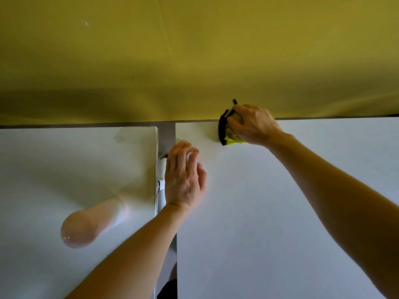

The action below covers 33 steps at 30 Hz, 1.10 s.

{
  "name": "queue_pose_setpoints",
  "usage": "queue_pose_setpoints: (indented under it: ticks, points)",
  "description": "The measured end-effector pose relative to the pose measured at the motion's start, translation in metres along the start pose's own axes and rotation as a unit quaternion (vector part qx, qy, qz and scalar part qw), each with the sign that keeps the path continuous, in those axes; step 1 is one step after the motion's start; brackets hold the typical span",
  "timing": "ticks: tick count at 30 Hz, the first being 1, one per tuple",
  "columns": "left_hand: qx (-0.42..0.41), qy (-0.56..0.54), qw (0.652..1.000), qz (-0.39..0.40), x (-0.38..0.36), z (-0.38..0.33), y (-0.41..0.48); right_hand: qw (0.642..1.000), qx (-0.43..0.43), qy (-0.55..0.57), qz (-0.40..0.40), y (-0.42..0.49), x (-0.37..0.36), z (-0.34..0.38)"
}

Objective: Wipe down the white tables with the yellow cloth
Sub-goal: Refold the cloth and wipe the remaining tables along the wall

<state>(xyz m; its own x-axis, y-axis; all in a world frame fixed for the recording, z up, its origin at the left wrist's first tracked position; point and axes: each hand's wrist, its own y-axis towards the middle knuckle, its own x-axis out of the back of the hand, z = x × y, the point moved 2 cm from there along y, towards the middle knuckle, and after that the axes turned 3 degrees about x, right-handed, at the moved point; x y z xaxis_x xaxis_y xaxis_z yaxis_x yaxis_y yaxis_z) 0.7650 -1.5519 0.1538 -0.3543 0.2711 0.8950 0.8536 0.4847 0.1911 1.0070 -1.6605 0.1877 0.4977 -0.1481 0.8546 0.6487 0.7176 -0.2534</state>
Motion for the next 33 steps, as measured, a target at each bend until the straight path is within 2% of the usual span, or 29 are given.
queue_pose_setpoints:
  ticks: [5, 10, 13, 17, 20, 22, 25, 27, 30, 33]
  points:
    - [0.01, 0.019, 1.0, 0.004, 0.002, -0.002, -0.001, 0.995, 0.074, 0.048, 0.036, 0.043, -0.042, 0.083]
    - [0.011, 0.008, 1.0, -0.002, 0.003, -0.004, 0.001, 0.997, 0.049, 0.06, -0.015, 0.012, -0.015, 0.023]
    - [0.011, 0.007, 1.0, -0.01, 0.004, -0.004, 0.002, 0.998, 0.058, -0.003, 0.008, -0.008, -0.01, 0.009]
    - [0.018, 0.025, 0.999, -0.027, 0.006, -0.006, 0.001, 0.996, 0.084, -0.037, -0.009, 0.017, -0.022, 0.04]
    - [0.023, 0.044, 0.998, -0.041, 0.008, -0.006, 0.0, 0.989, 0.135, -0.024, 0.048, 0.052, -0.047, 0.091]
    - [0.024, 0.064, 0.997, -0.046, 0.008, -0.013, -0.004, 0.985, 0.163, -0.003, 0.049, 0.057, -0.054, 0.107]
    - [0.072, 0.052, 0.995, -0.037, 0.004, -0.025, -0.011, 0.985, 0.169, 0.023, 0.037, 0.038, -0.039, 0.071]
    - [0.101, 0.04, 0.994, 0.004, 0.002, -0.033, -0.023, 0.988, 0.148, 0.025, 0.019, 0.018, -0.023, 0.026]
    - [0.083, 0.074, 0.993, 0.037, 0.003, -0.036, -0.036, 0.989, 0.145, 0.017, -0.016, -0.012, -0.012, -0.026]
    - [0.078, 0.108, 0.991, 0.03, 0.004, -0.034, -0.031, 0.987, 0.15, 0.003, -0.049, -0.005, -0.026, -0.008]
